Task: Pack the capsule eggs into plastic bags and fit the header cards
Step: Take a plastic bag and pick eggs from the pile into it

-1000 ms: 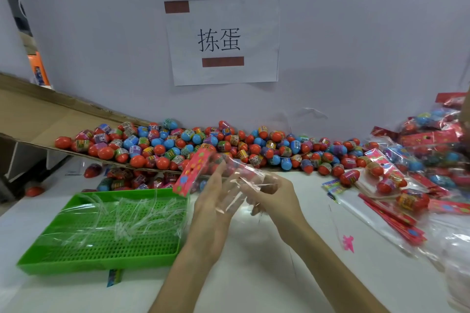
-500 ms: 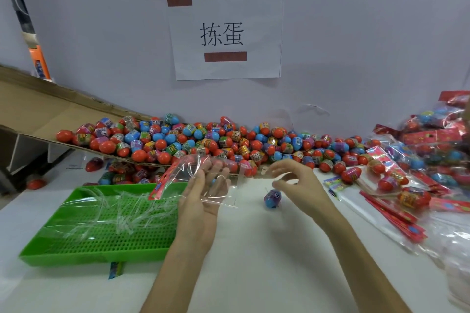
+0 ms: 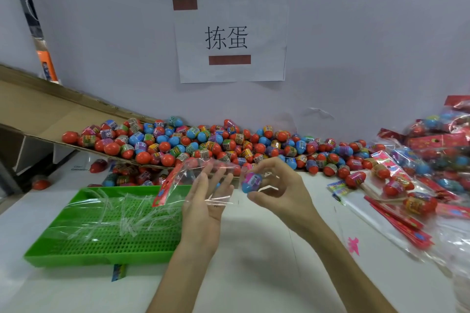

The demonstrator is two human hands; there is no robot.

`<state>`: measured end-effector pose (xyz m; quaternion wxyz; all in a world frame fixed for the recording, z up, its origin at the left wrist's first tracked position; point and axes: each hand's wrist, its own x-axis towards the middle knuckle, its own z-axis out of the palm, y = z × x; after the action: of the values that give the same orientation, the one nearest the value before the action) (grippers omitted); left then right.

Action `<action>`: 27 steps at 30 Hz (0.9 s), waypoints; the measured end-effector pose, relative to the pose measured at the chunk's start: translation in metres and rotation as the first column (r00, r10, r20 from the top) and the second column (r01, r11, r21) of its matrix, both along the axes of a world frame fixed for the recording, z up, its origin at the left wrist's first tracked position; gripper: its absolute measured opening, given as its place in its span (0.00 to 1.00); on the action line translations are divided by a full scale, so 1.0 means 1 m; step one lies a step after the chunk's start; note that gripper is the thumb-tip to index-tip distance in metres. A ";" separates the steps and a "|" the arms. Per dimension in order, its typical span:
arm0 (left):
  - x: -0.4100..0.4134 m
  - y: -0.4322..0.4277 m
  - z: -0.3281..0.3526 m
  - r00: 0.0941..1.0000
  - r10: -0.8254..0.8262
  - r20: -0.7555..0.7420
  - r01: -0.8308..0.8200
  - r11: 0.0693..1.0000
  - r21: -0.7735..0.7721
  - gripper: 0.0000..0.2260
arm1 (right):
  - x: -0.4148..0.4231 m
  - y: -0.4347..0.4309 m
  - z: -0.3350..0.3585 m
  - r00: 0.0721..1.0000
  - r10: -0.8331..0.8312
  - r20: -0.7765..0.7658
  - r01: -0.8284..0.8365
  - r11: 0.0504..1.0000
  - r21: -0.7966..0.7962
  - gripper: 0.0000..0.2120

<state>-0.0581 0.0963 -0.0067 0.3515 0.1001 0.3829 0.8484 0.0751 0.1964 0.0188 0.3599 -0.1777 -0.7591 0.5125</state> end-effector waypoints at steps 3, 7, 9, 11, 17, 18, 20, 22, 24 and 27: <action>0.000 0.000 0.000 1.000 0.001 -0.004 -0.001 1.000 -0.012 0.16 | -0.005 -0.006 -0.003 1.000 0.010 0.000 -0.010 1.000 -0.012 0.17; 0.000 -0.001 0.001 0.999 -0.017 0.049 0.017 1.000 0.005 0.15 | -0.006 -0.001 -0.008 0.992 -0.122 0.006 0.122 0.991 0.048 0.13; 0.001 -0.001 0.002 0.996 -0.054 0.074 0.053 0.998 0.014 0.14 | -0.007 -0.001 -0.010 0.980 -0.198 -0.013 0.198 0.973 0.115 0.13; 0.003 0.000 0.001 0.993 -0.096 0.071 0.095 0.995 0.013 0.14 | -0.009 -0.004 -0.011 0.972 -0.231 -0.053 0.236 0.962 0.138 0.15; 0.005 0.001 -0.001 0.980 -0.187 0.062 0.187 0.982 0.019 0.17 | -0.014 -0.009 -0.015 0.953 -0.284 -0.108 0.293 0.953 0.077 0.15; 0.006 0.001 -0.001 0.979 -0.196 0.061 0.196 0.981 0.012 0.17 | -0.014 -0.009 -0.016 0.953 -0.282 -0.111 0.290 0.955 0.065 0.15; 0.007 0.002 -0.001 0.974 -0.219 0.054 0.219 0.976 0.004 0.16 | -0.015 -0.011 -0.016 0.954 -0.279 -0.111 0.286 0.957 0.052 0.15; 0.008 0.002 -0.004 0.971 -0.239 0.023 0.239 0.971 -0.004 0.14 | -0.016 -0.012 -0.016 0.949 -0.304 -0.089 0.312 0.946 0.090 0.15; 0.009 0.002 -0.004 0.966 -0.259 -0.002 0.259 0.966 -0.009 0.15 | -0.016 -0.012 -0.017 0.946 -0.316 -0.066 0.322 0.939 0.123 0.13; 0.011 0.001 -0.005 0.960 -0.281 -0.007 0.281 0.960 -0.018 0.20 | -0.017 -0.013 -0.020 0.952 -0.298 -0.066 0.305 0.942 0.143 0.08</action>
<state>-0.0473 0.0973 -0.0114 0.4674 0.1545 0.3737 0.7861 0.0581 0.1831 -0.0017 0.4628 -0.2528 -0.7516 0.3962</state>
